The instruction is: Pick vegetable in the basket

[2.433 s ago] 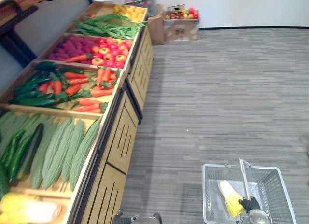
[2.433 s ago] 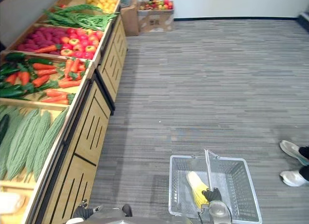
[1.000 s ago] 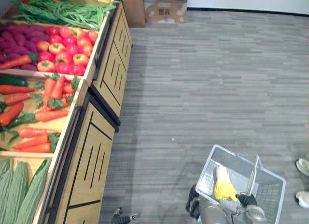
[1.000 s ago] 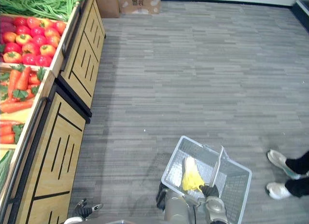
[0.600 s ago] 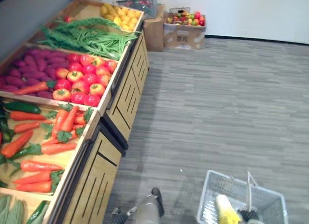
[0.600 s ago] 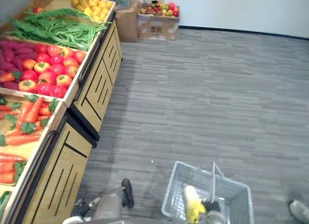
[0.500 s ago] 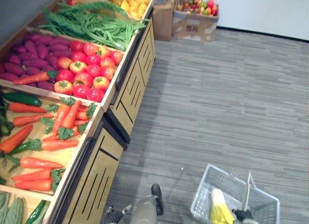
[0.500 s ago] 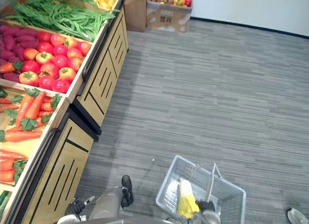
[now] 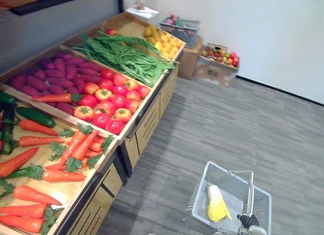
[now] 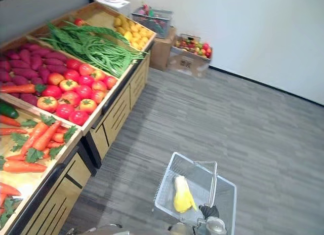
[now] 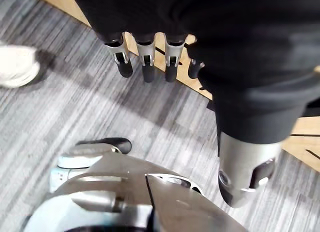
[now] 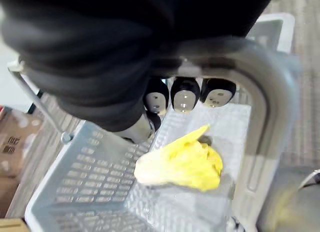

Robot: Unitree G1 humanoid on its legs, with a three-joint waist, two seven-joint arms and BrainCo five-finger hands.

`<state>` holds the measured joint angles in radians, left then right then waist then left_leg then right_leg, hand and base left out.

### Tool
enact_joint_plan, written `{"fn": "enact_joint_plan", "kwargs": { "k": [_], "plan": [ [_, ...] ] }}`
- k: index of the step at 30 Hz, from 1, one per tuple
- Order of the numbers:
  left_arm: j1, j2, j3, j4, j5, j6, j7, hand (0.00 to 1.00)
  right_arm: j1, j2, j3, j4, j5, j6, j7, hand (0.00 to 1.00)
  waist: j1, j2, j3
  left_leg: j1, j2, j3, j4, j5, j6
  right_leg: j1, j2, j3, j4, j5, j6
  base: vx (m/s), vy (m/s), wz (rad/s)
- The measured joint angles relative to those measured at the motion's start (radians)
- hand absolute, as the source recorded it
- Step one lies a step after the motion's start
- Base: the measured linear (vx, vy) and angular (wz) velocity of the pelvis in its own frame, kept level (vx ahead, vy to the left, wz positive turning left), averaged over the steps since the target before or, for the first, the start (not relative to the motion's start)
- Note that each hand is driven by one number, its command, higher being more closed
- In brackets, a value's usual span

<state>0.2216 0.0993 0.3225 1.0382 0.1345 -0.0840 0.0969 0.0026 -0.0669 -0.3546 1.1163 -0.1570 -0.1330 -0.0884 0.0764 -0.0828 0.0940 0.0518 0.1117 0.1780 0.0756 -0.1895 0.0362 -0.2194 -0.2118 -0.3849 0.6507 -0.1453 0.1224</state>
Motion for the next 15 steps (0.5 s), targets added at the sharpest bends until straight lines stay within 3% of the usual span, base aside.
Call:
{"fn": "enact_joint_plan", "kwargs": {
  "k": [2, 3, 5, 6, 7, 8, 9, 11, 12, 15],
  "plan": [
    [-0.001, -0.009, 0.009, 0.007, 0.0, 0.0, -0.008, 0.0, -0.004, -0.005, -0.021, 0.001, 0.0, 0.001, 0.005, 1.0, 0.0, 0.019, 0.006, 0.031, 0.025, -0.084, -0.002, -0.016, -0.024, -0.034, 0.06, 0.053, -0.26, 0.019, 0.011, 0.48, -0.192, 1.37],
    [-0.001, -0.009, 0.011, 0.01, 0.004, 0.0, -0.011, 0.0, -0.008, -0.006, -0.029, 0.0, 0.0, 0.001, 0.006, 1.0, -0.006, 0.024, 0.009, 0.041, 0.037, -0.115, -0.003, -0.025, -0.039, -0.038, 0.086, 0.093, -0.391, 0.062, 0.012, 0.6, -0.292, 1.42],
    [-0.006, -0.009, 0.031, 0.016, 0.006, 0.0, -0.017, 0.0, -0.013, -0.007, -0.029, -0.001, 0.0, 0.001, 0.006, 1.0, -0.014, 0.014, 0.017, 0.062, 0.045, -0.183, -0.001, -0.049, -0.071, -0.04, 0.103, 0.182, -0.605, 0.175, 0.014, 0.5, -0.315, 1.31],
    [-0.003, -0.007, 0.041, 0.016, 0.006, -0.002, -0.02, 0.0, -0.008, -0.005, -0.032, -0.002, -0.002, 0.002, 0.009, 1.0, -0.016, -0.008, 0.018, 0.073, 0.042, -0.229, 0.005, -0.083, -0.103, -0.031, 0.089, 0.237, -0.68, 0.204, 0.032, 0.5, -0.439, 1.6],
    [-0.016, 0.002, 0.061, 0.022, 0.006, -0.002, -0.025, 0.0, 0.009, -0.004, -0.042, -0.001, -0.011, 0.005, 0.011, 1.0, -0.013, -0.035, 0.017, 0.084, 0.038, -0.285, 0.018, -0.129, -0.144, -0.023, 0.073, 0.261, -0.649, 0.301, 0.039, 0.49, -0.463, 1.55],
    [-0.03, -0.011, 0.066, 0.032, 0.005, -0.001, -0.027, 0.0, 0.006, -0.01, -0.06, -0.001, -0.02, 0.016, 0.009, 1.0, -0.003, -0.014, 0.024, 0.088, 0.067, -0.302, 0.033, -0.135, -0.151, -0.025, 0.096, 0.242, -0.603, 0.276, 0.007, 0.47, -0.421, 1.31],
    [-0.028, -0.032, 0.07, 0.026, 0.001, -0.008, -0.033, 0.0, -0.001, -0.024, -0.072, -0.003, -0.023, 0.021, 0.01, 1.0, 0.012, 0.018, 0.027, 0.063, 0.087, -0.315, 0.081, -0.133, -0.151, -0.026, 0.112, 0.223, -0.527, 0.192, 0.008, 0.35, -0.258, 0.85],
    [-0.02, -0.048, 0.074, 0.027, -0.005, -0.018, -0.033, 0.0, 0.005, -0.044, -0.072, -0.005, -0.04, 0.019, 0.013, 1.0, 0.012, 0.042, 0.023, 0.033, 0.087, -0.371, 0.117, -0.108, -0.148, -0.022, 0.124, 0.208, -0.423, 0.078, -0.009, 0.38, -0.25, 1.21],
    [-0.019, -0.052, 0.078, 0.027, -0.007, -0.02, -0.031, 0.0, 0.004, -0.048, -0.07, -0.002, -0.04, 0.02, 0.012, 1.0, 0.016, 0.041, 0.018, 0.023, 0.087, -0.42, 0.118, -0.076, -0.147, -0.019, 0.113, 0.169, -0.372, 0.025, -0.017, 0.37, -0.253, 1.24],
    [-0.02, -0.054, 0.077, 0.023, -0.013, -0.022, -0.019, 0.0, 0.0, -0.054, -0.067, 0.005, -0.042, 0.02, 0.012, 1.0, 0.012, 0.046, -0.003, -0.045, 0.088, -0.523, 0.109, 0.004, -0.152, 0.004, 0.076, 0.051, -0.349, -0.003, -0.037, 0.41, -0.198, 1.44]
  ]
}}
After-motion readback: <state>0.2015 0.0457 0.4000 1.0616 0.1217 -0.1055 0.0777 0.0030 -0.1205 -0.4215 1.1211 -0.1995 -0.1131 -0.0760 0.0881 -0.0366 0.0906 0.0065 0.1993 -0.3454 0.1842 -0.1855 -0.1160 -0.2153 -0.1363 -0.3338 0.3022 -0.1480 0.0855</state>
